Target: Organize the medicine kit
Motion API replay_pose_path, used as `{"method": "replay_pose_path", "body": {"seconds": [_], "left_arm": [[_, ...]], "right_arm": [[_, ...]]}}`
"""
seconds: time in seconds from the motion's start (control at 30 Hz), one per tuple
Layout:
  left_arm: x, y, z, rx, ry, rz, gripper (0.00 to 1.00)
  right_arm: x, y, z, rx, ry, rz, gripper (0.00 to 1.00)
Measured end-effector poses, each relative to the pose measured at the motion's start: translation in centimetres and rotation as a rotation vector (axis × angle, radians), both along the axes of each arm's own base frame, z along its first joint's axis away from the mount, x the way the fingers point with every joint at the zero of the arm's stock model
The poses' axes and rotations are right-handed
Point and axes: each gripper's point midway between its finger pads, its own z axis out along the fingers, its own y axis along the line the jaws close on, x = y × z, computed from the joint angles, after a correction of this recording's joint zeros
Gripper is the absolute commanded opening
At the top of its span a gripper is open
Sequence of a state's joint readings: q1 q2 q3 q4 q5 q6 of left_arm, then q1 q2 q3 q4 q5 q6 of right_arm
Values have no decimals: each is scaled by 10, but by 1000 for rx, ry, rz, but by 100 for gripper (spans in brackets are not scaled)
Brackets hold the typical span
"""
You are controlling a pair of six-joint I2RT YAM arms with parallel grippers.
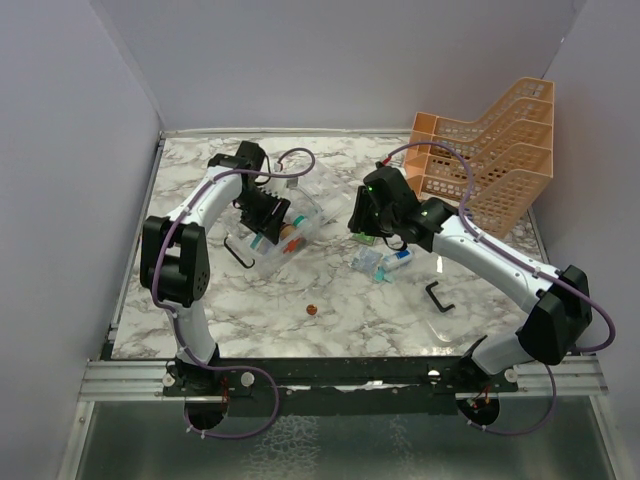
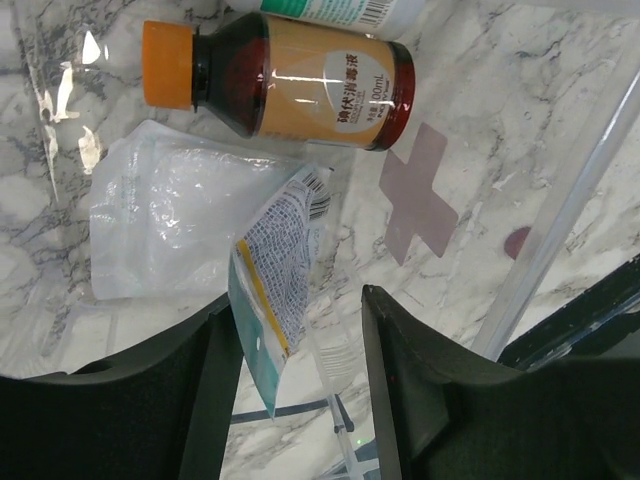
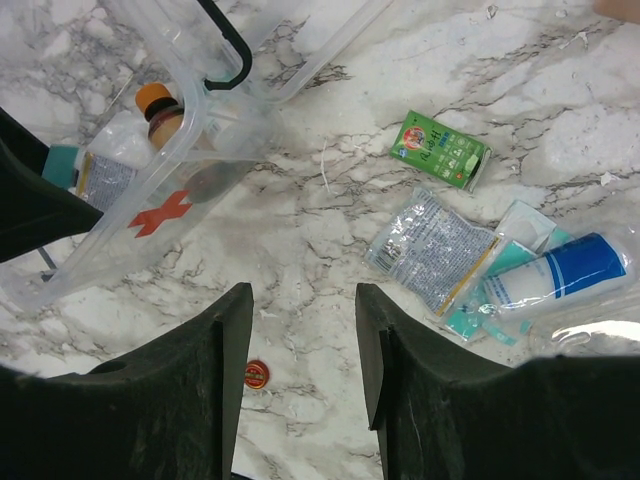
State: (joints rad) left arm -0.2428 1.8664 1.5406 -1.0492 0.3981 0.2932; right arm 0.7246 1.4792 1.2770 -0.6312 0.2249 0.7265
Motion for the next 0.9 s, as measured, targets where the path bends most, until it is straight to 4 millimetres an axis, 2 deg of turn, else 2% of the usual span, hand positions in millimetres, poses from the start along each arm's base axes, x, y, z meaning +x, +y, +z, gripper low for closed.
{"method": "replay_pose_path", "body": {"seconds": [0.07, 0.33, 0.57, 0.67, 0.9], "left_arm": [[1, 3, 0, 15, 0, 12, 52], [18, 14, 10, 84, -60, 57, 67], [27, 15, 18, 88, -112, 85, 66], [27, 15, 12, 89, -103, 101, 60], [32, 12, -6, 83, -82, 134, 25]], "right_arm": [[0, 0, 0, 0, 0, 1, 45], [2, -2, 0, -1, -3, -6, 45], [-1, -5, -8, -8, 15, -16, 44], [-3, -6, -14, -12, 29, -22, 44], [-7, -11, -22, -10, 49, -47, 44]]}}
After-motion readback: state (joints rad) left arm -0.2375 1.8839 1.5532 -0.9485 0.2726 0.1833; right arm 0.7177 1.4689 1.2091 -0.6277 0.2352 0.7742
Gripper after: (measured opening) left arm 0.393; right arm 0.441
